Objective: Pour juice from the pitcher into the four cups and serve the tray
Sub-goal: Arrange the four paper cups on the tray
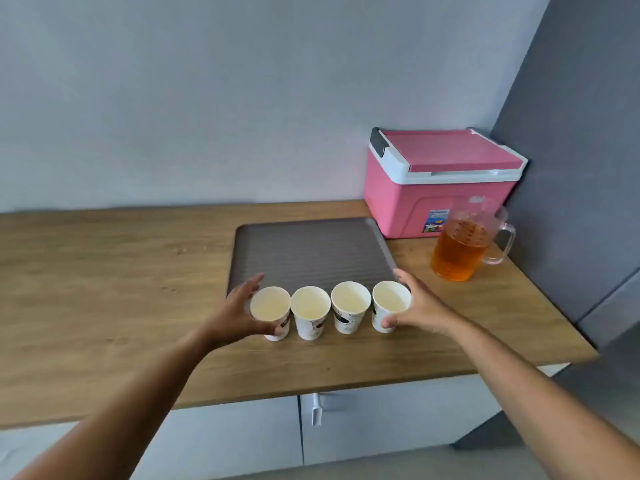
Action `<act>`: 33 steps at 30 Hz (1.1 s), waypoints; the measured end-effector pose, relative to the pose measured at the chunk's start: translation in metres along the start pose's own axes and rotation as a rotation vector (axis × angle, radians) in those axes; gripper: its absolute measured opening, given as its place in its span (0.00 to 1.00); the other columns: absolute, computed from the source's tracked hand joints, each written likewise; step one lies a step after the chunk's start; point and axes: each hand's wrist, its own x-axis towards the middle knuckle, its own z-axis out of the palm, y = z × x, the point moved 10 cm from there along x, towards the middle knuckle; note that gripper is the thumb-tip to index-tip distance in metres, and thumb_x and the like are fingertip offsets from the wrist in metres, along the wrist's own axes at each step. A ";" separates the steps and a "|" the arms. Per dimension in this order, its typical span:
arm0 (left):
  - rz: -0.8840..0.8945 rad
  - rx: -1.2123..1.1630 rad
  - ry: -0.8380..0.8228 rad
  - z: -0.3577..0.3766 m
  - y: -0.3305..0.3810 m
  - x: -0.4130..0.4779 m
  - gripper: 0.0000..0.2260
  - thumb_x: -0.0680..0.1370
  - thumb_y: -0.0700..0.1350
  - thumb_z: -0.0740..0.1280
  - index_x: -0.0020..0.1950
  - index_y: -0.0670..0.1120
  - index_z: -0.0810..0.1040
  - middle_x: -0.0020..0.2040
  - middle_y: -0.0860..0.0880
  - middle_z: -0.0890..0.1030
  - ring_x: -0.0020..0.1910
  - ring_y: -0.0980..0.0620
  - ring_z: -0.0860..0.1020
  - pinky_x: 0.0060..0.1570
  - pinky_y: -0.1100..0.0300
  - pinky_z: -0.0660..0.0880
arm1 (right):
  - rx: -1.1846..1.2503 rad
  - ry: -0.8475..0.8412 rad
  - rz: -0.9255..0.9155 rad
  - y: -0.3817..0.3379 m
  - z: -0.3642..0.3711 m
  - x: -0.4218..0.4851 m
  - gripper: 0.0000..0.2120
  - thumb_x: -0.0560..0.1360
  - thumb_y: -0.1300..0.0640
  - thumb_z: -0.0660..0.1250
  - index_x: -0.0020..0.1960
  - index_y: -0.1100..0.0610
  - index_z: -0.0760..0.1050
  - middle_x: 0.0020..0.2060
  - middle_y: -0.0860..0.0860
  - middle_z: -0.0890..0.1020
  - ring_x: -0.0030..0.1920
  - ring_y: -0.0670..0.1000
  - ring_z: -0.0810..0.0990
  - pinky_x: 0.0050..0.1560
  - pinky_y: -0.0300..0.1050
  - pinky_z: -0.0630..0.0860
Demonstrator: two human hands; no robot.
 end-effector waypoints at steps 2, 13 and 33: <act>0.029 0.037 0.031 0.000 -0.002 0.001 0.60 0.50 0.65 0.81 0.77 0.56 0.58 0.73 0.48 0.67 0.70 0.51 0.68 0.71 0.48 0.66 | 0.014 0.070 0.011 -0.003 -0.001 -0.002 0.66 0.47 0.41 0.81 0.79 0.48 0.55 0.76 0.51 0.64 0.73 0.51 0.65 0.73 0.52 0.65; 0.083 -0.004 0.209 0.004 -0.002 -0.007 0.34 0.63 0.45 0.81 0.64 0.55 0.68 0.57 0.55 0.76 0.57 0.52 0.76 0.53 0.58 0.72 | 0.178 0.215 0.069 0.008 0.012 -0.011 0.45 0.58 0.48 0.78 0.72 0.43 0.62 0.61 0.50 0.76 0.62 0.53 0.75 0.62 0.51 0.75; -0.006 -0.101 0.330 -0.038 0.022 0.136 0.32 0.64 0.46 0.79 0.65 0.53 0.69 0.57 0.55 0.76 0.57 0.54 0.75 0.54 0.62 0.70 | 0.129 0.208 -0.088 -0.076 -0.006 0.157 0.39 0.65 0.52 0.78 0.71 0.49 0.63 0.60 0.48 0.72 0.60 0.51 0.74 0.55 0.42 0.70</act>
